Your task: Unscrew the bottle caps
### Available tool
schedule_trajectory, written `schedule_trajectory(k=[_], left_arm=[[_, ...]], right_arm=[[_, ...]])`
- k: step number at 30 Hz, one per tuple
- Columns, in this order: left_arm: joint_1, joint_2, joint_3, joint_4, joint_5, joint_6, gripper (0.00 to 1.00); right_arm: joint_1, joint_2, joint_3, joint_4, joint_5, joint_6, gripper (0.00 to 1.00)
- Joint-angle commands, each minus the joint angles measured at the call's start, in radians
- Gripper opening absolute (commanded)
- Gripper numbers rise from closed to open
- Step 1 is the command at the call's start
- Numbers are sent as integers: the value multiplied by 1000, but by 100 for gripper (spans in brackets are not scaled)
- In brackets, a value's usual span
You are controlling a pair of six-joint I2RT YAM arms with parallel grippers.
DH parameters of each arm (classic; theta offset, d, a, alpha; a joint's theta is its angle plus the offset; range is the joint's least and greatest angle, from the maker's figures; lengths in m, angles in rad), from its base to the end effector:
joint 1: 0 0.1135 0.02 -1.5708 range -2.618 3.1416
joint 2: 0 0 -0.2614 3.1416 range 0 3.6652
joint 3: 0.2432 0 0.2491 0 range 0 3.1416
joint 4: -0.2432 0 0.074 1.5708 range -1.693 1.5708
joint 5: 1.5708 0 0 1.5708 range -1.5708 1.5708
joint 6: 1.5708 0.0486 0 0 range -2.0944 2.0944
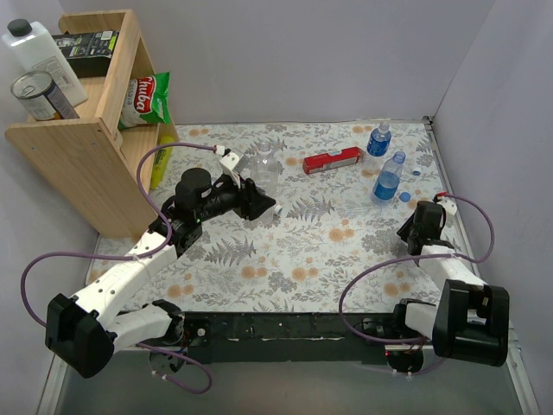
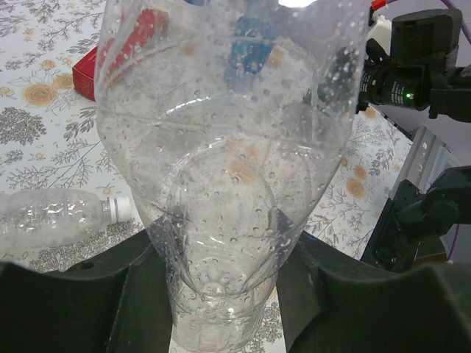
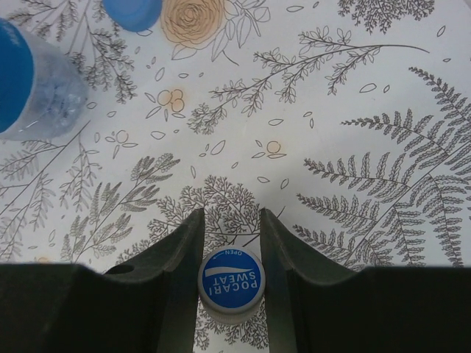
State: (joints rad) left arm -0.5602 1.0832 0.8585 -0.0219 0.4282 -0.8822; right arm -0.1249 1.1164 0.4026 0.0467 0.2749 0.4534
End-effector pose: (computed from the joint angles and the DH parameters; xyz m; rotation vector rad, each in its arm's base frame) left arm 0.2106 -0.1559 0.3202 0.0140 2.0340 -1.3597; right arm 0.2188 -0.0408 0.1607 0.7712 2.0727 -0.1260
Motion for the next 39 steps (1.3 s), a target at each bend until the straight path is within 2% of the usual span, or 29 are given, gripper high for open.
schedule_trajectory(k=[1, 6, 11, 15, 24, 30, 34, 39], left_arm=[[-3, -28, 1, 16, -8, 12, 40], [-3, -25, -1, 16, -3, 12, 40], [-3, -22, -1, 16, -5, 12, 40], [-3, -20, 0, 17, -2, 12, 40], [-3, -9, 4, 17, 4, 14, 40], [-3, -9, 2, 17, 3, 19, 40], [-3, -3, 7, 16, 1, 29, 40], [-4, 29, 22, 10, 122, 46, 40]], right_arm=[[-5, 81, 38, 107, 98, 27, 2], [-9, 158, 70, 136, 162, 16, 6], [-9, 220, 114, 113, 184, 10, 17], [-9, 243, 131, 102, 176, 2, 37], [-9, 278, 165, 88, 142, -9, 58], [-9, 264, 171, 88, 129, -2, 59], [-9, 172, 168, 35, 139, -21, 57], [27, -162, 95, 21, 99, -143, 53]])
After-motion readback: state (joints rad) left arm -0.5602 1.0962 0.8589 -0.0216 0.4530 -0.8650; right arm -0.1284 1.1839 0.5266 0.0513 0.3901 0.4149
